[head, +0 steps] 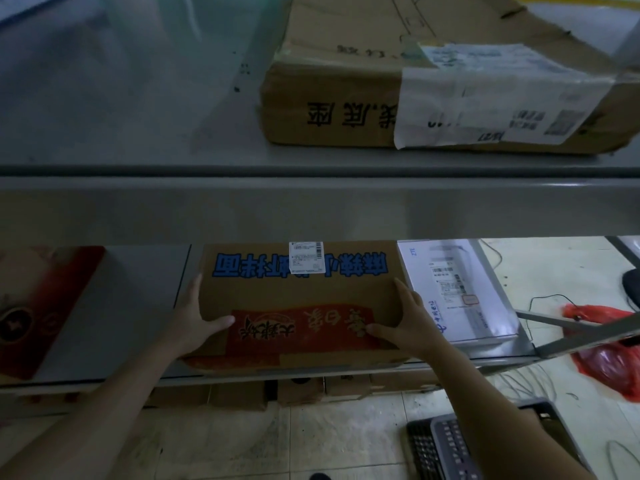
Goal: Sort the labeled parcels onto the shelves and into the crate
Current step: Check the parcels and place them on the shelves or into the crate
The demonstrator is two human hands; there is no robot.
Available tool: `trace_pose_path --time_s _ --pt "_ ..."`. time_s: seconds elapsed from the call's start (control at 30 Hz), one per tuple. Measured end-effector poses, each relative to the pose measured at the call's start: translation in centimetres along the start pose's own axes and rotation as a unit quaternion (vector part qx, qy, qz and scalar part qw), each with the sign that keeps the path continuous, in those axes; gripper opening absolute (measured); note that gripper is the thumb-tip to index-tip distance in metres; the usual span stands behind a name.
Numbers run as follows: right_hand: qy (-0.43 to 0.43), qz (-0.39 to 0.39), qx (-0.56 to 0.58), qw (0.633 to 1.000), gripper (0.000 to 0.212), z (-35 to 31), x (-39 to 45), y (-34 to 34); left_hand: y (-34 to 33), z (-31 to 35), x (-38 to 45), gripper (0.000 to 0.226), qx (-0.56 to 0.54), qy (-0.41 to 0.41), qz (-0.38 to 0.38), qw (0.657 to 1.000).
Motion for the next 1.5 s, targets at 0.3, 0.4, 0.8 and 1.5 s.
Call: trace_pose_path --time_s 0.3,0.4,0.8,1.5 --pt "0.002 0.006 -0.034 0.999 0.108 -0.7 -1.4 0.6 0.2 2.1 0.7 0.114 0.150 -0.005 0.047 0.987" --pt "0.007 0.052 -0.019 0.998 0.097 -0.8 -3.3 1.7 -0.4 4.9 0.4 0.103 0.228 -0.026 0.098 0.968" --pt "-0.076 0.217 -0.015 0.973 0.090 4.2 -13.5 8.5 -12.4 22.5 -4.7 0.061 0.144 -0.256 -0.021 0.956" --pt "-0.072 0.085 0.044 0.993 0.097 20.1 -8.1 16.2 -31.3 31.6 0.5 0.072 -0.039 -0.036 -0.102 0.993"
Point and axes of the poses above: each hand's wrist, its own x-axis towards the middle knuckle, its own y-axis out of the back of the hand, z = x × y, the point moved 3 cm from there along x, towards the middle knuckle, and after that the axes turned 13 degrees about -z, right-handed, at the moved point
